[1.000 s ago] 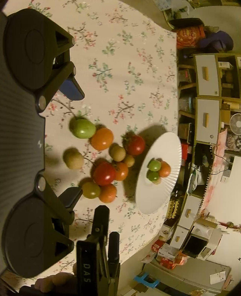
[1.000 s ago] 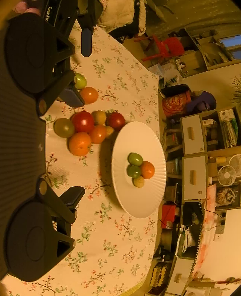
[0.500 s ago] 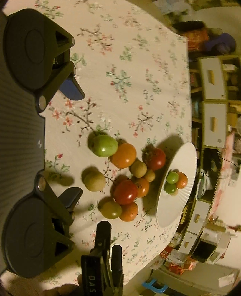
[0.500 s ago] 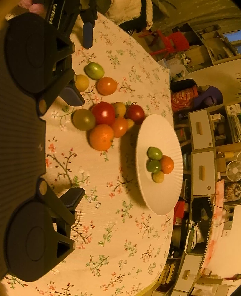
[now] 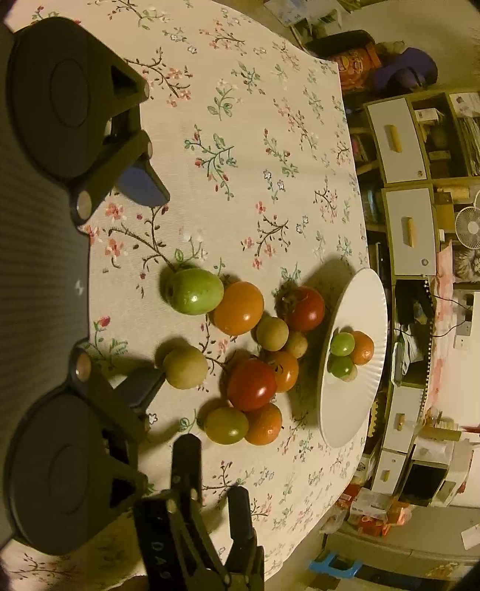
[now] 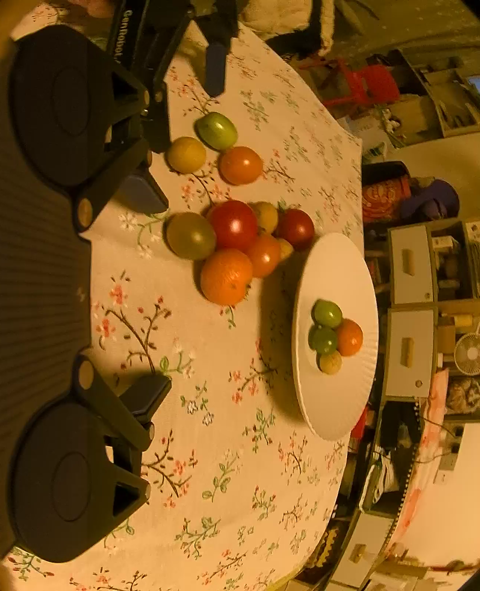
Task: Organize fruits
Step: 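Move both open grippers back over the tomato cluster beside the plate, then close the left gripper on a green tomato while the right gripper grasps an olive-brown tomato, then carry the green tomato in the left gripper and olive tomato in the right gripper over the plate, then lower the green tomato and open the left gripper while the right gripper releases the olive tomato, then withdraw both open grippers from the plate back toward the fruit cluster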
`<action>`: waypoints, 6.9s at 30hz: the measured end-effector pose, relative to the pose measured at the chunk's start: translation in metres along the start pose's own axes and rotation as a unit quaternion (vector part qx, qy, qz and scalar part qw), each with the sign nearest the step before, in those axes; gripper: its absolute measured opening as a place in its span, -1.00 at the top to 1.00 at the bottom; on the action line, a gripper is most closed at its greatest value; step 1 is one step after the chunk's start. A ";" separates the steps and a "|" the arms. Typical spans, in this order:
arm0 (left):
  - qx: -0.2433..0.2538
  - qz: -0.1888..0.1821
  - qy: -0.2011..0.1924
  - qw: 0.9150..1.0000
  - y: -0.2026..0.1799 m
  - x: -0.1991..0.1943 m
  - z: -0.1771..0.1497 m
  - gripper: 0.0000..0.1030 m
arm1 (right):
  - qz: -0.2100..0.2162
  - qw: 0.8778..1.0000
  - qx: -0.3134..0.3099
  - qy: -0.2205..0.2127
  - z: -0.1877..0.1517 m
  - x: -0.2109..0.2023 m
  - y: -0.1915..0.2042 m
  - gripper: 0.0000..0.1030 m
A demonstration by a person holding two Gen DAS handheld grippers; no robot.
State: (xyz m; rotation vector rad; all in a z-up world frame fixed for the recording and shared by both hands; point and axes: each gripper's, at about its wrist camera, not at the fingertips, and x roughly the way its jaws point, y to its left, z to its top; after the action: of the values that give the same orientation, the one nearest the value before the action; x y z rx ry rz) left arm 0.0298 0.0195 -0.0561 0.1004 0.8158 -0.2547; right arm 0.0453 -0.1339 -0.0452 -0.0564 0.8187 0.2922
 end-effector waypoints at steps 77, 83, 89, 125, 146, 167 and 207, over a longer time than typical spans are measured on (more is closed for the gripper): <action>-0.083 -0.081 -0.033 0.993 0.007 -0.028 0.035 0.62 | 0.060 0.996 -0.030 -0.052 0.035 -0.034 0.018 0.49; -0.094 -0.089 -0.043 0.991 -0.001 -0.030 0.042 0.62 | 0.057 0.997 -0.020 -0.056 0.042 -0.033 0.011 0.49; -0.063 -0.090 -0.050 0.993 -0.016 -0.026 0.063 0.61 | 0.055 0.997 0.001 -0.048 0.052 -0.026 -0.005 0.49; -0.014 -0.053 -0.005 0.998 -0.067 0.077 0.139 0.61 | -0.001 0.999 0.043 -0.027 0.109 0.045 -0.083 0.49; 0.001 -0.041 -0.014 0.999 -0.064 0.071 0.139 0.40 | -0.005 0.999 0.031 -0.021 0.115 0.046 -0.075 0.30; 0.007 -0.033 -0.036 0.999 -0.056 0.023 0.125 -0.53 | -0.004 0.998 0.036 -0.052 0.112 -0.003 -0.061 -0.41; -0.030 -0.041 0.011 0.999 -0.006 -0.010 0.037 -0.83 | 0.021 1.000 0.000 -0.023 0.041 -0.020 -0.017 -0.81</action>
State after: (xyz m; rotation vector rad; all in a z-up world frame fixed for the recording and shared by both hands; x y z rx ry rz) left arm 0.0482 0.0084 -0.0237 0.0135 0.8503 -0.3070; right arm 0.0662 -0.1480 -0.0042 -0.0319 0.7741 0.3318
